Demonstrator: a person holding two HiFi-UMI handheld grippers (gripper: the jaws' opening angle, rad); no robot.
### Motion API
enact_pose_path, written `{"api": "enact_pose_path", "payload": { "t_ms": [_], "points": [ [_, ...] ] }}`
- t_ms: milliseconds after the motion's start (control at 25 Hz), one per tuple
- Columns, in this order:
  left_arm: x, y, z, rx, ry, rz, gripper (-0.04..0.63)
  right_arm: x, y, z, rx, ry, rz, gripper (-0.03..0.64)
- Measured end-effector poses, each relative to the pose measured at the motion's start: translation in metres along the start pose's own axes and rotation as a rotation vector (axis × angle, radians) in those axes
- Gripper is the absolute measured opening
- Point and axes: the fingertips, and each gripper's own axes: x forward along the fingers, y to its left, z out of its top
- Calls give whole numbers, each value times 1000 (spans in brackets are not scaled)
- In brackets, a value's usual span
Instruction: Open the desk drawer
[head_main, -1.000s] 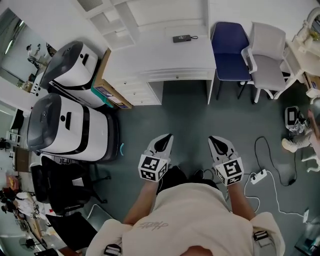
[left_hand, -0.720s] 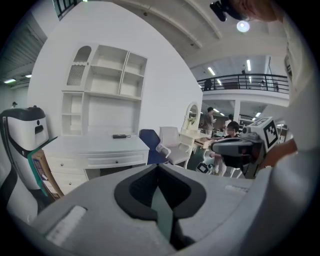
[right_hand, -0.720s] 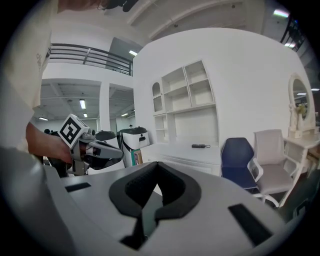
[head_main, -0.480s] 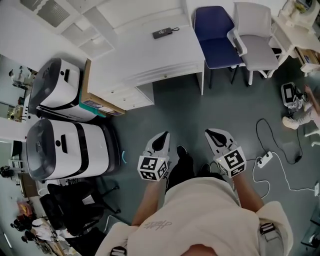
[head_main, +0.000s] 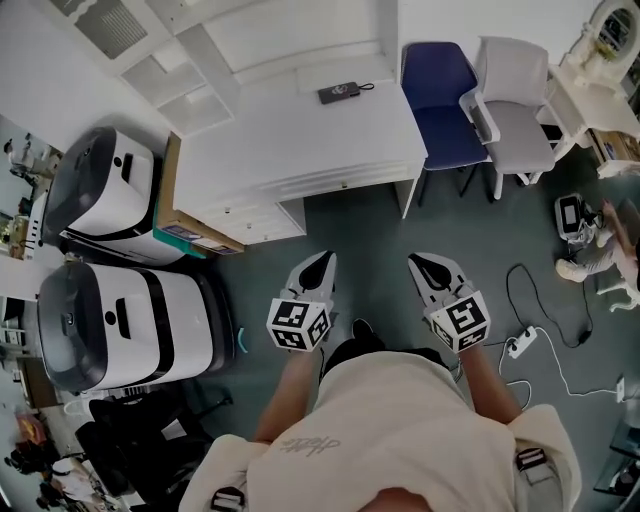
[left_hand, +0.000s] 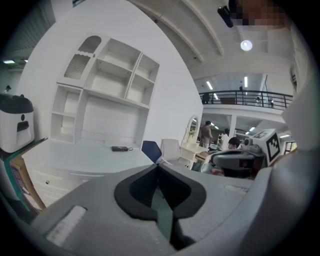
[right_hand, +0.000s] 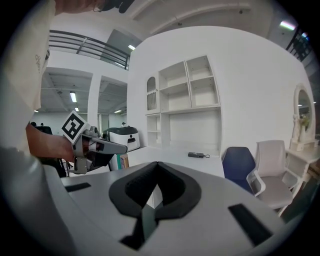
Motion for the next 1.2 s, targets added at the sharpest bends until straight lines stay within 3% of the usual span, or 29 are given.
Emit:
{"api": "enact_pose_path", "payload": {
  "t_ms": [240, 600, 880, 1200],
  "points": [
    [21, 58, 14, 16, -5, 14, 12, 55, 10, 12, 28, -1, -21, 3],
    [44, 89, 0, -11, 53, -4, 12, 86, -4, 5, 48, 67, -27, 2],
    [77, 106, 10, -42, 51, 34, 12, 130, -33, -2, 77, 78, 59, 2],
    [150, 134, 57, 2, 34, 92, 12, 210, -110, 39, 31, -6, 148, 2]
  ]
}}
